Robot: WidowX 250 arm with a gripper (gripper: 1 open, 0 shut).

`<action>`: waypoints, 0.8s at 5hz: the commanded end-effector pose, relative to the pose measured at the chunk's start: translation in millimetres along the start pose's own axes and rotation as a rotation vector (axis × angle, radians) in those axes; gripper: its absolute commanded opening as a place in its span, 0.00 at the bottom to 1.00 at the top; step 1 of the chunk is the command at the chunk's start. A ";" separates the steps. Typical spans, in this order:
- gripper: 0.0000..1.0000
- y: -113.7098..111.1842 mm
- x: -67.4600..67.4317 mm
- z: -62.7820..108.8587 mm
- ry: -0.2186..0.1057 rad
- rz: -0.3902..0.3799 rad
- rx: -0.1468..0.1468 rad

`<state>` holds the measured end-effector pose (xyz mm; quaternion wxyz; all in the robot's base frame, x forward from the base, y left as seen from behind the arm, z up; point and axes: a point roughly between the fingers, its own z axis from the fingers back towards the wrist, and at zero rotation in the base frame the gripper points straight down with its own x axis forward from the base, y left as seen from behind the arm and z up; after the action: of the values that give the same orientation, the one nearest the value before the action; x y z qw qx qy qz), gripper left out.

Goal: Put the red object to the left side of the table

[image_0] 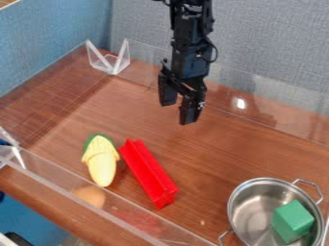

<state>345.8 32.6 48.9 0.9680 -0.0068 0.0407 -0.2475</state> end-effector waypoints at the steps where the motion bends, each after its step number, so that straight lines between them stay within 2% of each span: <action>1: 1.00 5.7 -0.4 14.6 -0.049 0.037 0.029; 4: 1.00 -3.4 -17.2 10.6 -0.057 0.136 0.014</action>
<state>324.5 35.0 38.6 0.9814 -0.0138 0.0455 -0.1858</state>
